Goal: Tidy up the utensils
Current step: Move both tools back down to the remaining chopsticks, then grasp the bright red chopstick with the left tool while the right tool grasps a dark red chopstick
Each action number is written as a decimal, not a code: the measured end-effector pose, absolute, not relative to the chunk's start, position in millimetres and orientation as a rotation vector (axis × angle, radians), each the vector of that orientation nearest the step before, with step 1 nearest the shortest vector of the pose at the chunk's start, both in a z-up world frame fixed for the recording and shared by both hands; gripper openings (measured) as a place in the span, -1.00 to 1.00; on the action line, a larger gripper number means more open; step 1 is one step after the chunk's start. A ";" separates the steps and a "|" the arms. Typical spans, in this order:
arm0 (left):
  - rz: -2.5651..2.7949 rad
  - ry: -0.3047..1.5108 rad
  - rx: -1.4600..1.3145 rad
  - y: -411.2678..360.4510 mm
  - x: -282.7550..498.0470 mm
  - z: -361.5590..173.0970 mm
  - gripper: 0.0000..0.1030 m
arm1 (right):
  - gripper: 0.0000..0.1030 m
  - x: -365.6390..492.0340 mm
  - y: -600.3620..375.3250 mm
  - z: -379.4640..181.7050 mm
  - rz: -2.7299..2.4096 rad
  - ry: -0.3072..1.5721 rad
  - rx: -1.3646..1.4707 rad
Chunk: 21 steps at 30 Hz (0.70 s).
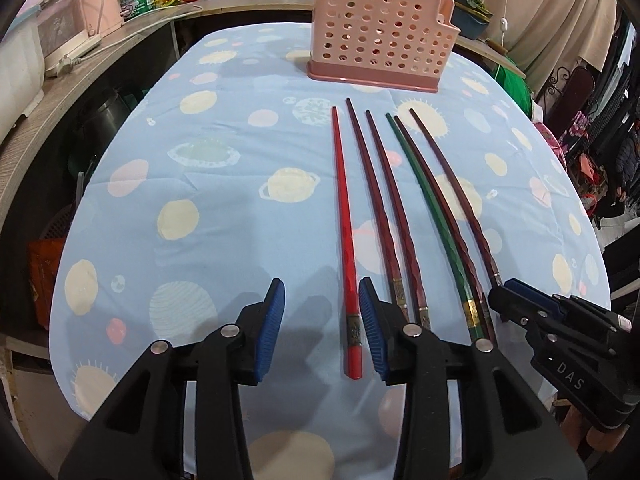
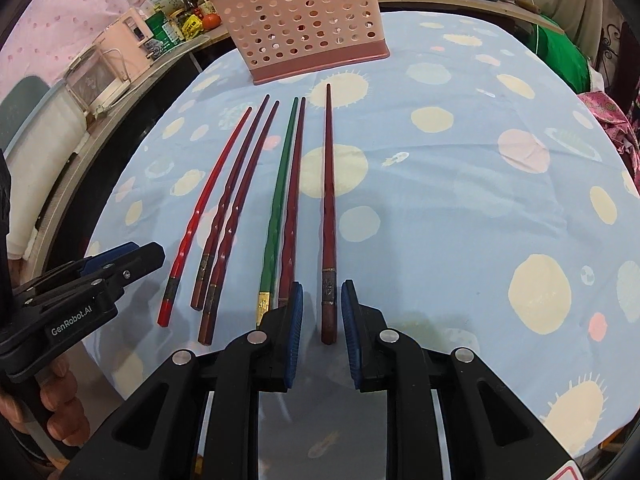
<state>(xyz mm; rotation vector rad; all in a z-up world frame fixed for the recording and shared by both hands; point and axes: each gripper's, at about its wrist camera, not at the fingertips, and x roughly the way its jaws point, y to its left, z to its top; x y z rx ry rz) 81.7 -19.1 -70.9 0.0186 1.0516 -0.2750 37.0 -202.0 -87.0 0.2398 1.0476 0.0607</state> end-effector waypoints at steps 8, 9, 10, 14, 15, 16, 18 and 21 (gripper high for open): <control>-0.292 1.074 0.030 -24.6 76.5 -78.3 -0.19 | -0.65 33.2 -196.8 -88.2 0.048 1.037 0.195; -0.293 1.077 0.029 -24.7 76.1 -79.2 -0.18 | -0.65 33.6 -197.1 -88.2 0.047 1.036 0.195; -0.292 1.080 0.028 -24.4 75.9 -79.7 -0.18 | -0.65 33.5 -197.6 -88.2 0.048 1.036 0.198; -0.291 1.091 0.029 -23.5 73.6 -83.6 -0.19 | -0.66 32.9 -198.2 -88.9 0.048 1.035 0.206; -0.292 1.095 0.030 -23.9 73.3 -84.8 -0.19 | -0.67 33.0 -198.4 -89.0 0.048 1.035 0.206; -0.292 1.098 0.031 -24.2 72.6 -85.8 -0.19 | -0.67 33.0 -198.3 -89.0 0.047 1.035 0.205; -0.292 1.095 0.038 -25.0 71.1 -86.6 -0.19 | -0.67 32.9 -198.5 -89.1 0.048 1.035 0.205; -0.290 1.093 0.044 -25.4 70.2 -87.1 -0.20 | -0.67 32.7 -198.6 -89.0 0.048 1.035 0.206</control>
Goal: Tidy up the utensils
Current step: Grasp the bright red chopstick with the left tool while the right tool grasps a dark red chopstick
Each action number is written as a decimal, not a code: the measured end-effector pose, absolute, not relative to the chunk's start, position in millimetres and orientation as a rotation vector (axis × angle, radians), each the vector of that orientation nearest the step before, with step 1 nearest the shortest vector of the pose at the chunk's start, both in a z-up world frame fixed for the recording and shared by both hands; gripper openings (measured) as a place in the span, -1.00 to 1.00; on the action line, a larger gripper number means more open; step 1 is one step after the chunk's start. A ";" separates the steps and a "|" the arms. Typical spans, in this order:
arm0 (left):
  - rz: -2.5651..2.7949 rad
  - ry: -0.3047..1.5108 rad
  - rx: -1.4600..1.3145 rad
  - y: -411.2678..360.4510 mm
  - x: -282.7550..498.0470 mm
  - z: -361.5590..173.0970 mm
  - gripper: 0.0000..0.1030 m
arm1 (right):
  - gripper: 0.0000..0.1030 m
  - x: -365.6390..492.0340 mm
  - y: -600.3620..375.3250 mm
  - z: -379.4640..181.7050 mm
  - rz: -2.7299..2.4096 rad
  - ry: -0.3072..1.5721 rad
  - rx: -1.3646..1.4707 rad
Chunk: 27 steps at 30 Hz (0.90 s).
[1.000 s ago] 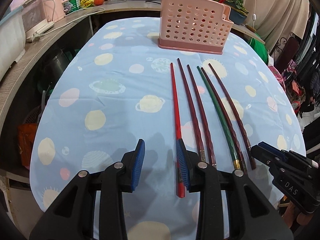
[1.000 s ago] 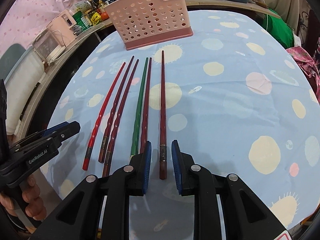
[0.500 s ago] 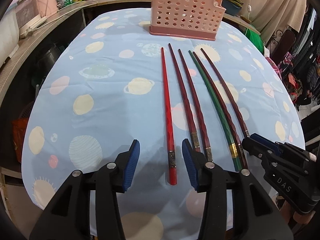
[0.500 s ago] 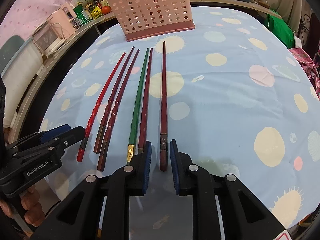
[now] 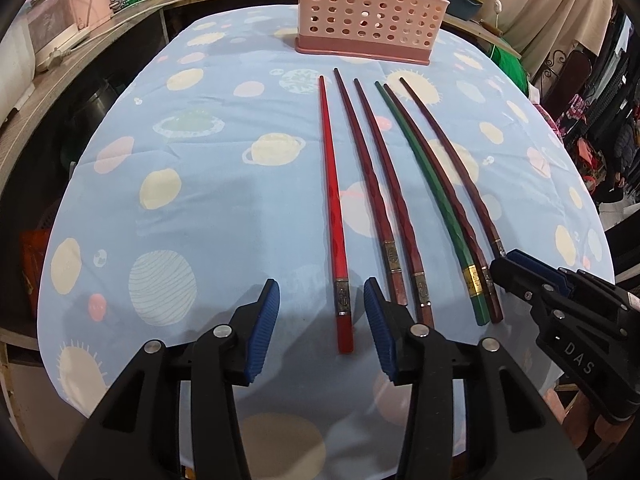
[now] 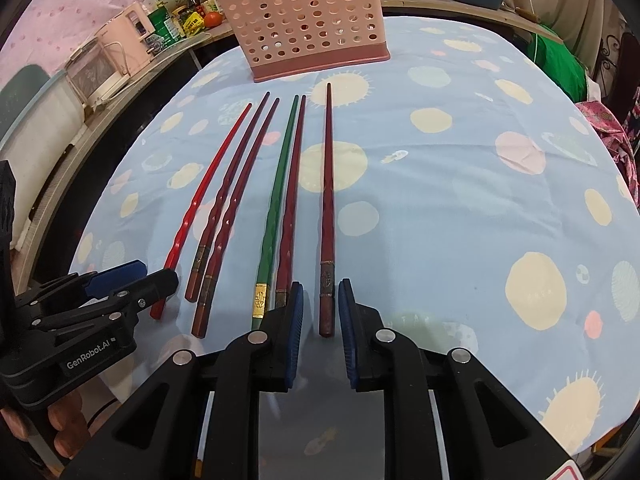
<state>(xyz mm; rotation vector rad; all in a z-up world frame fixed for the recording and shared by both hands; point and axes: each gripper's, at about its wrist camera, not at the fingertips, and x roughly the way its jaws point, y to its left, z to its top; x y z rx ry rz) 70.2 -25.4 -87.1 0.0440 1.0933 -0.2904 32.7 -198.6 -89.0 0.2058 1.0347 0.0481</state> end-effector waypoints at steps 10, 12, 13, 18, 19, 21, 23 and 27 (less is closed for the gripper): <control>-0.299 1.090 0.052 -26.2 68.8 -86.8 -0.64 | -0.70 31.9 -199.2 -88.9 0.041 1.034 0.197; -0.301 1.091 0.052 -26.3 68.8 -87.2 -0.78 | -0.76 32.2 -200.5 -89.0 0.034 1.035 0.197; -0.303 1.092 0.051 -26.2 68.8 -87.3 -0.84 | -0.80 32.3 -201.3 -89.1 0.031 1.035 0.199; -0.309 1.093 0.042 -25.3 69.6 -87.3 -0.86 | -0.85 32.4 -202.3 -89.4 0.028 1.034 0.204; -0.310 1.093 0.040 -25.3 69.6 -87.3 -0.86 | -0.85 32.6 -203.1 -89.4 0.028 1.034 0.202; -0.312 1.093 0.037 -25.1 69.9 -87.3 -0.86 | -0.85 32.2 -202.3 -89.4 0.027 1.033 0.203; -0.313 1.094 0.032 -24.8 70.3 -86.9 -0.86 | -0.85 32.3 -202.6 -89.2 0.027 1.032 0.204; -0.308 1.082 0.024 -22.8 70.7 -82.2 -0.86 | -0.86 30.6 -201.5 -87.4 0.028 1.031 0.207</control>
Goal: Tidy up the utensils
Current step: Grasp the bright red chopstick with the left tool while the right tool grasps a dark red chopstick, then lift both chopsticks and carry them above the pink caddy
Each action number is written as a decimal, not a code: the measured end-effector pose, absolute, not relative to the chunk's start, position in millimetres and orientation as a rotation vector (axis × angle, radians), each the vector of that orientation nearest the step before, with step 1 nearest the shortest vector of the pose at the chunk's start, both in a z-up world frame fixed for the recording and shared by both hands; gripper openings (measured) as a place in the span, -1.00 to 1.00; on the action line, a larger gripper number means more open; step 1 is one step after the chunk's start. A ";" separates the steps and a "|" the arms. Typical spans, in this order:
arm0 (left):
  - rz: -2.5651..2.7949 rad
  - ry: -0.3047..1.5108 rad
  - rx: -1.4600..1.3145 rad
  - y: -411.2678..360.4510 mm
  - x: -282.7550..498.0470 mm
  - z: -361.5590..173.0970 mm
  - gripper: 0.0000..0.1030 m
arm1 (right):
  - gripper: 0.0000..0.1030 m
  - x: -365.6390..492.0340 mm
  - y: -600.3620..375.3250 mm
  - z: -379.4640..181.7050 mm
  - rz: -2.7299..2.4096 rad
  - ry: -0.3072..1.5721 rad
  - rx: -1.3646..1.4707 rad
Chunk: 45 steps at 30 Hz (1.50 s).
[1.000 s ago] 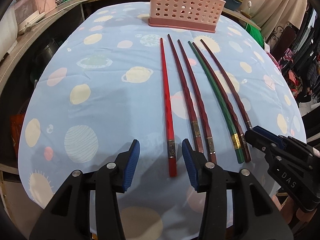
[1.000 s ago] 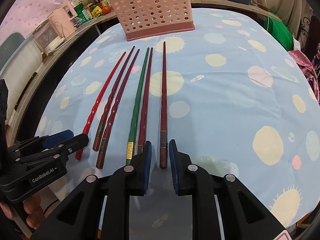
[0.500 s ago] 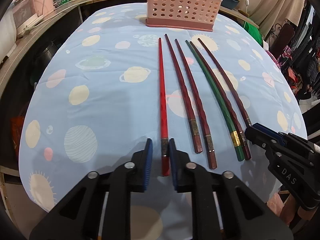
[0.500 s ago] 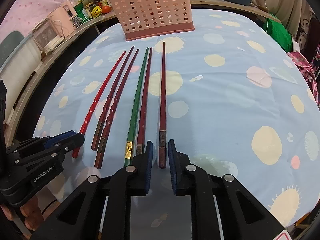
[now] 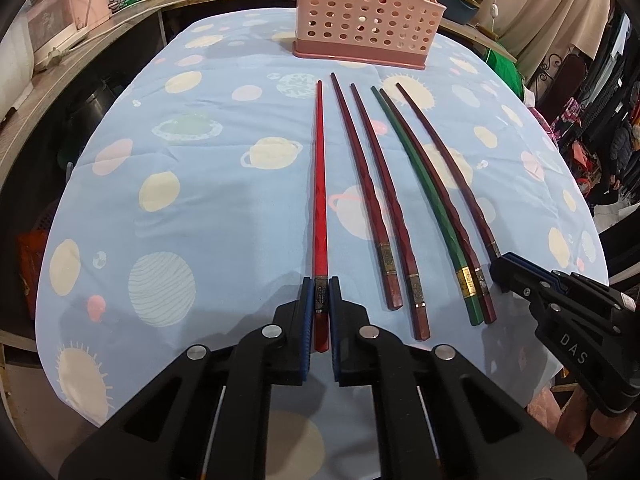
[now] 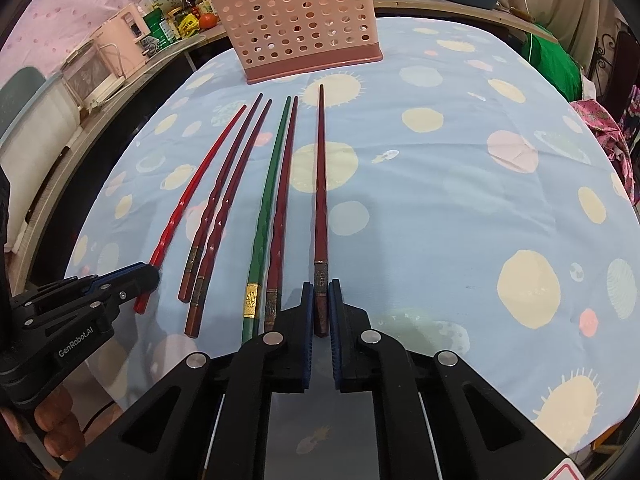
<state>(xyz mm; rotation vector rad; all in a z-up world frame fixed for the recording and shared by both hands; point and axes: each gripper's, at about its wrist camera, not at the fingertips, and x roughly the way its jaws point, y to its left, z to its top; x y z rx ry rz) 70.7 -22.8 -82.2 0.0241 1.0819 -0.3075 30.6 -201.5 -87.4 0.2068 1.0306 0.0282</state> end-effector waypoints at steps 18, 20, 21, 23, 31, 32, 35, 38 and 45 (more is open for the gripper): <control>-0.295 0.963 -0.068 -1.2 86.7 -13.5 -0.86 | -0.86 32.9 -230.0 -0.8 0.021 0.820 0.254; -0.292 0.941 -0.072 -0.3 90.3 -3.6 -0.86 | -0.86 35.3 -234.8 10.6 0.022 0.793 0.268; -0.293 0.925 -0.078 0.8 93.0 3.1 -0.86 | -0.86 36.9 -237.4 16.6 0.022 0.777 0.273; -0.290 0.907 -0.081 1.5 97.7 11.9 -0.86 | -0.86 40.7 -242.2 27.4 0.018 0.748 0.279; -0.278 0.829 -0.090 2.3 122.9 46.0 -0.86 | -0.86 63.1 -263.5 63.1 0.015 0.656 0.317; -0.278 0.820 -0.094 2.2 127.2 51.1 -0.86 | -0.86 65.7 -264.6 66.7 0.014 0.647 0.319; -0.278 0.789 -0.106 2.4 137.6 64.8 -0.87 | -0.86 75.2 -271.3 77.6 0.015 0.618 0.331; -0.281 0.762 -0.118 1.8 149.5 78.0 -0.87 | -0.86 84.8 -276.8 89.0 0.012 0.588 0.337; -0.290 0.692 -0.131 -0.6 176.1 113.3 -0.86 | -0.86 103.6 -290.8 122.2 0.018 0.505 0.365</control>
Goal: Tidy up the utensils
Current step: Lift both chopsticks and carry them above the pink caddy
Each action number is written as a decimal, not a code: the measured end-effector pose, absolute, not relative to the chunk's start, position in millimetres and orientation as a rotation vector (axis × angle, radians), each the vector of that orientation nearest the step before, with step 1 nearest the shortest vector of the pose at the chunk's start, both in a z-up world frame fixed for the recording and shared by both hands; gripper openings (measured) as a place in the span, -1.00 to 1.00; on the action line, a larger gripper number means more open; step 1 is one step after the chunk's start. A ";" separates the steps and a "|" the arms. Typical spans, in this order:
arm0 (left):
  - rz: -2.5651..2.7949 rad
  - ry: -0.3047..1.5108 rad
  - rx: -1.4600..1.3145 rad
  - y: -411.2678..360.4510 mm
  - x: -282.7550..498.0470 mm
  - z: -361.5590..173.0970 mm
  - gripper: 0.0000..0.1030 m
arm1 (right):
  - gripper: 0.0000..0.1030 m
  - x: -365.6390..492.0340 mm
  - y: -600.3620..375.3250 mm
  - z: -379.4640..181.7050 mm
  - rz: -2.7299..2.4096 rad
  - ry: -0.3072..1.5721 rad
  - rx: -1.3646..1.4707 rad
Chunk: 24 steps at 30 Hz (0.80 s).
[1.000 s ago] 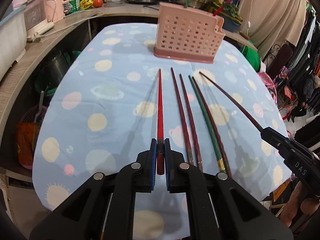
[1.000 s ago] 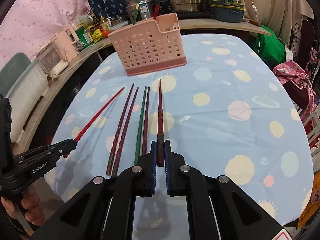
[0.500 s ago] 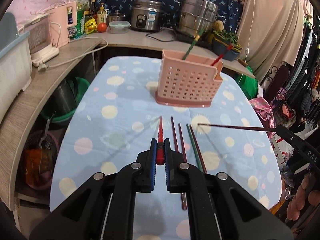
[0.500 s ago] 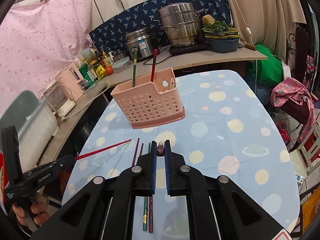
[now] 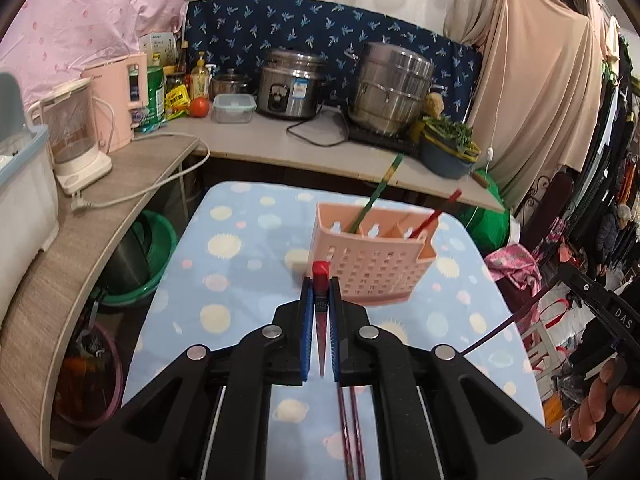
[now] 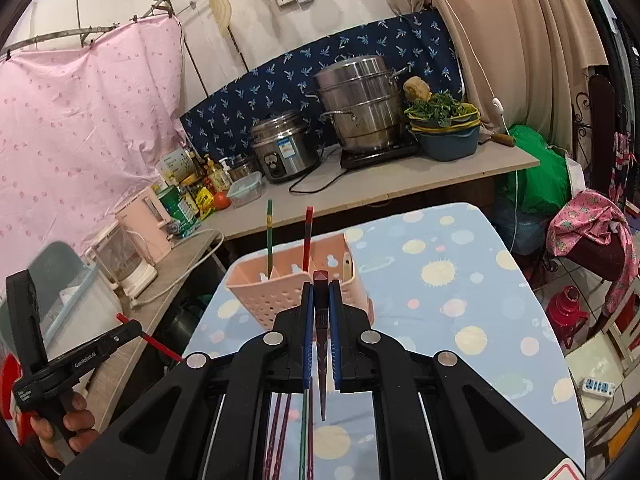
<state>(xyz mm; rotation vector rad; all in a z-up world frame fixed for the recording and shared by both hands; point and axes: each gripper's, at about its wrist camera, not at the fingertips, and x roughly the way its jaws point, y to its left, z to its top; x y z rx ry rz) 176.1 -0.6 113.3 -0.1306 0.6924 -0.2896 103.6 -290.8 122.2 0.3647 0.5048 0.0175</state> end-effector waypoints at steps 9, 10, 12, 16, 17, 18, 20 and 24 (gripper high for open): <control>-0.322 0.547 -0.153 -6.8 199.4 177.7 -0.86 | -0.86 132.4 -302.3 174.5 0.048 0.368 0.402; -0.321 0.528 -0.155 -7.7 202.3 185.6 -0.86 | -0.86 136.9 -302.7 179.7 0.051 0.354 0.404; -0.324 0.495 -0.163 -8.5 208.5 198.7 -0.86 | -0.86 145.0 -303.3 188.7 0.056 0.331 0.408; -0.301 0.437 -0.162 -12.7 225.6 218.8 -0.86 | -0.86 164.4 -304.0 201.6 0.055 0.291 0.407; -0.294 0.426 -0.161 -14.2 230.8 222.4 -0.86 | -0.86 169.6 -304.4 203.3 0.055 0.287 0.411; -0.292 0.417 -0.162 -15.2 235.0 224.7 -0.86 | -0.86 175.8 -305.1 204.3 0.058 0.286 0.419; -0.287 0.410 -0.161 -18.5 243.5 227.0 -0.86 | -0.86 187.1 -305.8 204.2 0.058 0.292 0.424; -0.287 0.407 -0.153 -27.3 255.4 223.0 -0.86 | -0.86 207.0 -302.9 199.8 0.044 0.308 0.408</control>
